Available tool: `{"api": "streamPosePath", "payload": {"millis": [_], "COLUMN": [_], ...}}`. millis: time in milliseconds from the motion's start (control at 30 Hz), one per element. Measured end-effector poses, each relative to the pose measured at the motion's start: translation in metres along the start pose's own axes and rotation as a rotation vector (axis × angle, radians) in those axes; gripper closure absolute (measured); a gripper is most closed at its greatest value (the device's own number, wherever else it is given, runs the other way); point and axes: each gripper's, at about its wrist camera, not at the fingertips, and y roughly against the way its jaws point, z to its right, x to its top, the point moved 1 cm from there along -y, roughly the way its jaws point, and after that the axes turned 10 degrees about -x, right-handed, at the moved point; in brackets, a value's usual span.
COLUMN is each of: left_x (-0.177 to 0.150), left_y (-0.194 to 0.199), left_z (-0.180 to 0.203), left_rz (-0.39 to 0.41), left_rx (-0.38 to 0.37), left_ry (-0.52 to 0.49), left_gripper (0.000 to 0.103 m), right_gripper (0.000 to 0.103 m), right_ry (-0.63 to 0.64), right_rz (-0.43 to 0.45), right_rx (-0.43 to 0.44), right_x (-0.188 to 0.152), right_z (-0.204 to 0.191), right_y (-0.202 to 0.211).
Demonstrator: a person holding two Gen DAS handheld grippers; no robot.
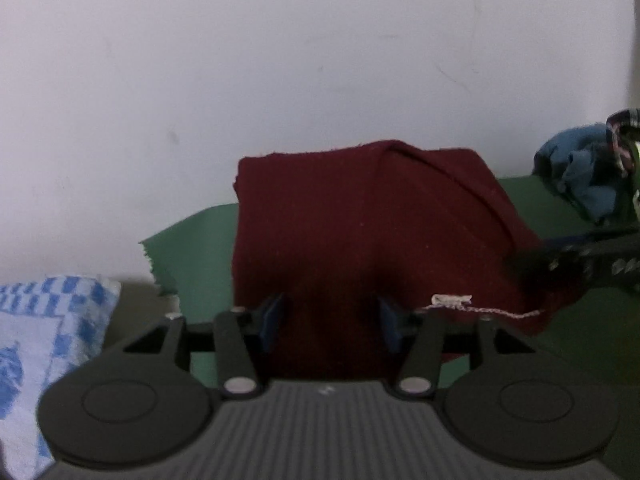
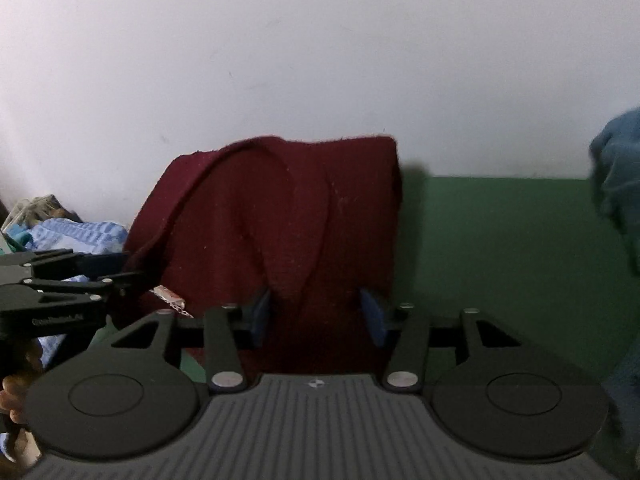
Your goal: Fold clothes
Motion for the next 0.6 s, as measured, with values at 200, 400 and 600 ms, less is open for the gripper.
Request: {"api": "streamPosePath", "payload": {"millis": [200,400,600], "left_x": [-0.013,-0.046,-0.070], "left_y": [0.054,0.065,0.086], "left_z": [0.036,0.087,0.126], "left_rz": [0.035,-0.070,-0.075], "left_rx": [-0.040,0.094,0.277], "left_ry": [-0.039,0.081,0.233], "left_gripper": [0.056,0.041,0.011], "right_gripper": [0.059,0.078,0.062], "right_ry": [0.014,-0.035,-0.086], "right_rz": [0.050,-0.159,-0.182], "right_rx": [0.023,-0.109,-0.188], "right_x": [-0.047,-0.103,-0.146], "right_z": [0.009,0.017,-0.009], "right_y": [0.074,0.101,0.152]}}
